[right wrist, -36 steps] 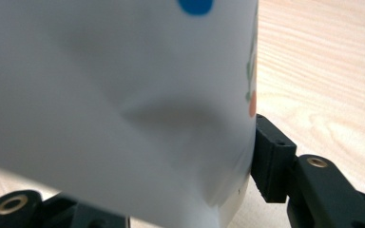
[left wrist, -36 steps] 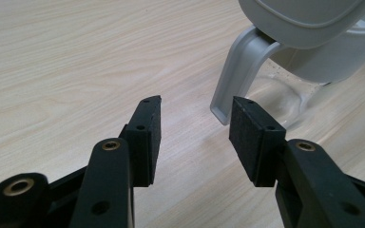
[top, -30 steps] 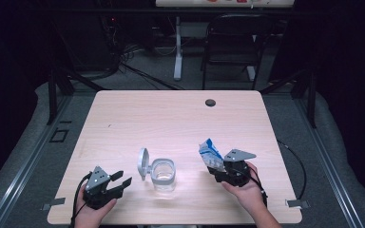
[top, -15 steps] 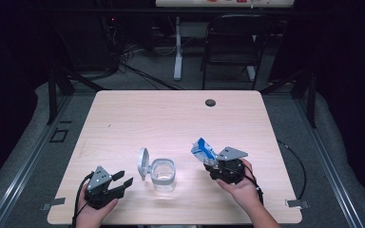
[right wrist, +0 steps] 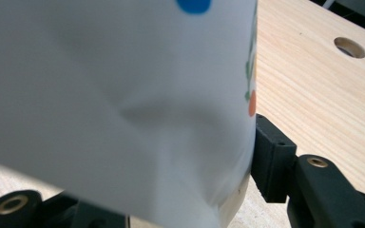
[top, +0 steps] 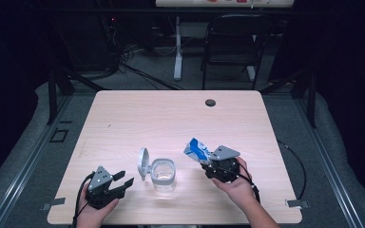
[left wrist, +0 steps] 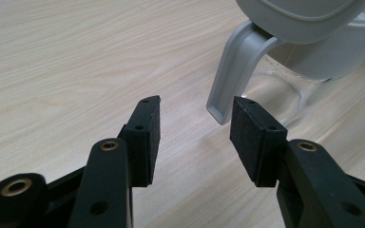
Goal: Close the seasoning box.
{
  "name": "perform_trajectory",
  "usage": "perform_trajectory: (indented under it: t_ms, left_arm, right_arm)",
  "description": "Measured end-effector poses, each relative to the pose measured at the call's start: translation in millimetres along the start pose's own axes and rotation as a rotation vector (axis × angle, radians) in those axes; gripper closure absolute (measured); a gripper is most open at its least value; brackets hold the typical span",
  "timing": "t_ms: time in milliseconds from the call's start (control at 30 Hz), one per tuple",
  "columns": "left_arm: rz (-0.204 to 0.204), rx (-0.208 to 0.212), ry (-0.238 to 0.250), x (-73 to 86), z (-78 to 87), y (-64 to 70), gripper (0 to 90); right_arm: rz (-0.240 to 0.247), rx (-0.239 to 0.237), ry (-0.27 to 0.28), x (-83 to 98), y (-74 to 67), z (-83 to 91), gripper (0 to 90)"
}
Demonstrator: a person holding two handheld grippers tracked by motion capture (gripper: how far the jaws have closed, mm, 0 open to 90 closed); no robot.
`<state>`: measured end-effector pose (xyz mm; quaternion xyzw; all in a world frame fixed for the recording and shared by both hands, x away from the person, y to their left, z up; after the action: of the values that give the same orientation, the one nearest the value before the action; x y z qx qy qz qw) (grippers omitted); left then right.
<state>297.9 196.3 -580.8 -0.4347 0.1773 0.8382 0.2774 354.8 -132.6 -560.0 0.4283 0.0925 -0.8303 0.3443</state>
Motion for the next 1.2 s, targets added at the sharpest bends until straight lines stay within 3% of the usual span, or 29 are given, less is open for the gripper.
perform_trajectory:
  t_ms: [133,933,1200]
  left_arm:
    - [-0.004,0.001,-0.003,0.1,-0.3,0.0,54.0]
    - [-0.004,0.004,-0.008,-0.3,-2.0,0.9,53.9]
    - [-0.008,0.004,-0.013,-0.3,-2.1,0.8,53.9]
  right_arm:
    - [0.052,0.025,-0.018,-3.0,-1.7,-0.2,49.4]
    - [0.197,0.062,-0.035,-13.2,-16.9,-6.4,49.5]
    - [0.260,0.106,-0.054,-13.0,-17.6,-8.2,49.5]
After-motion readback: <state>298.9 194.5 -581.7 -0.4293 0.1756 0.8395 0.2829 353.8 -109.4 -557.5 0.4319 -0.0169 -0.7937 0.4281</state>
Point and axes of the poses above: each handheld gripper's, and its own axes: z roughly backward along the jaws, x roughly out of its underside, y roughly to its right, the point moved 6 cm from there along -z, roughly forward along the jaws
